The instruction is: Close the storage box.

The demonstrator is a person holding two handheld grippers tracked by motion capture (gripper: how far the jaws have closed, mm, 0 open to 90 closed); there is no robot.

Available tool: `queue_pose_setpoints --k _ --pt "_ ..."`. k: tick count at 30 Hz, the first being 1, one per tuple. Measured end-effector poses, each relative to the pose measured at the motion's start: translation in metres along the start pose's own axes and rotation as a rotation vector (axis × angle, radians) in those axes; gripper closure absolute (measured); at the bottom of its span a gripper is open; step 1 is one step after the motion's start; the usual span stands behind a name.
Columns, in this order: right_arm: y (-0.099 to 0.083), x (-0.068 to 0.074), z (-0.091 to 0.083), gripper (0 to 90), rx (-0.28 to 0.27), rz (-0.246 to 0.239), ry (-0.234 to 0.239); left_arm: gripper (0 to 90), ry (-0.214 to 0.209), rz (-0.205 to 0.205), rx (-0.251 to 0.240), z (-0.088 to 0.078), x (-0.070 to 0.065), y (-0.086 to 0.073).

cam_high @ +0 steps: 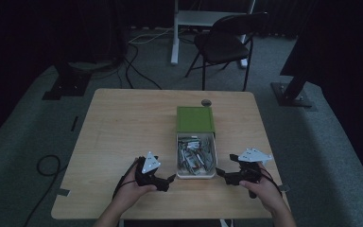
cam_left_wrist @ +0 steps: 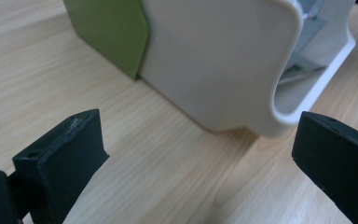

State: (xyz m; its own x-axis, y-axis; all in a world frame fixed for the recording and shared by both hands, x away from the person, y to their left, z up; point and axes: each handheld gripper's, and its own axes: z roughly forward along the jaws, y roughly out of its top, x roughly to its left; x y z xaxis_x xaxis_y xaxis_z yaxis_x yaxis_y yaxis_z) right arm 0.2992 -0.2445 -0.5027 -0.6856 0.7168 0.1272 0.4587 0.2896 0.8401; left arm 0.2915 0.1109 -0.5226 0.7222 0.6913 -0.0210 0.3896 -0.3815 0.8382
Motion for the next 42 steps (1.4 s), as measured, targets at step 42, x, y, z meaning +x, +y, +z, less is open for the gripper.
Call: queue_pose_setpoints --k 42 --pt "0.005 -0.007 0.017 12.8 -0.025 0.007 -0.004 2.8 -0.002 -0.008 -0.066 0.015 0.015 0.020"
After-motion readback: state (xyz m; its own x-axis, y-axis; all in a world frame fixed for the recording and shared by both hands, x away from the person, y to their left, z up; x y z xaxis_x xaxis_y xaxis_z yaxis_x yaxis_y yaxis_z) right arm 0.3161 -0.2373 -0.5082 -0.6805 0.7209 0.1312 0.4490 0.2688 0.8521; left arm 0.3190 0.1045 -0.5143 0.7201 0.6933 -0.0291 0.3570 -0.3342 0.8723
